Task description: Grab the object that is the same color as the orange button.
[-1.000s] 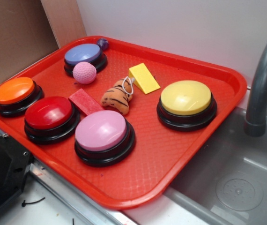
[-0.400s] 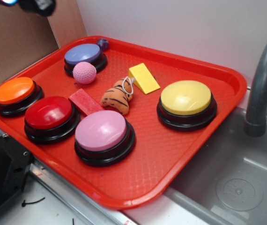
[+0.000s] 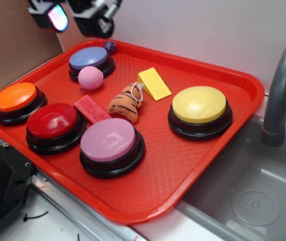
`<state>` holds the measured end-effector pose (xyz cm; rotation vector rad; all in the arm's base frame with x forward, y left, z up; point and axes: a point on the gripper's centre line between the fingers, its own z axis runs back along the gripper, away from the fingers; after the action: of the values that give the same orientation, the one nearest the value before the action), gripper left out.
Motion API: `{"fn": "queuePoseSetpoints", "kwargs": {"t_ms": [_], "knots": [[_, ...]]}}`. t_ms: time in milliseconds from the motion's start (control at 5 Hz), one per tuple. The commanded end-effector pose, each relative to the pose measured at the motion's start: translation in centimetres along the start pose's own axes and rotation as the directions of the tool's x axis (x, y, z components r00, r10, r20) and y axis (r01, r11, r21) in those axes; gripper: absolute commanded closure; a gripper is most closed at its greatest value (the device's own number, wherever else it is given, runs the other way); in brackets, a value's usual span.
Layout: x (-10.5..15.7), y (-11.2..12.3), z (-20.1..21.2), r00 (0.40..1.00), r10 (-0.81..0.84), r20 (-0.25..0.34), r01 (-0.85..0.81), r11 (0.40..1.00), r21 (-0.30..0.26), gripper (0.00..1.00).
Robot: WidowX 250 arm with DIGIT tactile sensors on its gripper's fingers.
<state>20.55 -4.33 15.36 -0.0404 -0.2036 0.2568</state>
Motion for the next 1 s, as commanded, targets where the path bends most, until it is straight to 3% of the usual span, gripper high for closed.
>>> {"fn": "queuePoseSetpoints", "kwargs": {"t_ms": [0,200,600,800], "knots": [[1.2,-1.3,-4.7,0.999,0.045,-0.021,-0.045,0.999,0.017,0.00],[1.0,-1.3,-7.6,0.997,0.043,-0.066,-0.039,0.998,0.056,0.00],[0.1,-0.6,-11.2,0.990,0.100,-0.095,-0.085,0.984,0.156,0.00],[0.3,-0.5,-12.0,0.990,0.096,-0.107,-0.080,0.987,0.140,0.00]]}}
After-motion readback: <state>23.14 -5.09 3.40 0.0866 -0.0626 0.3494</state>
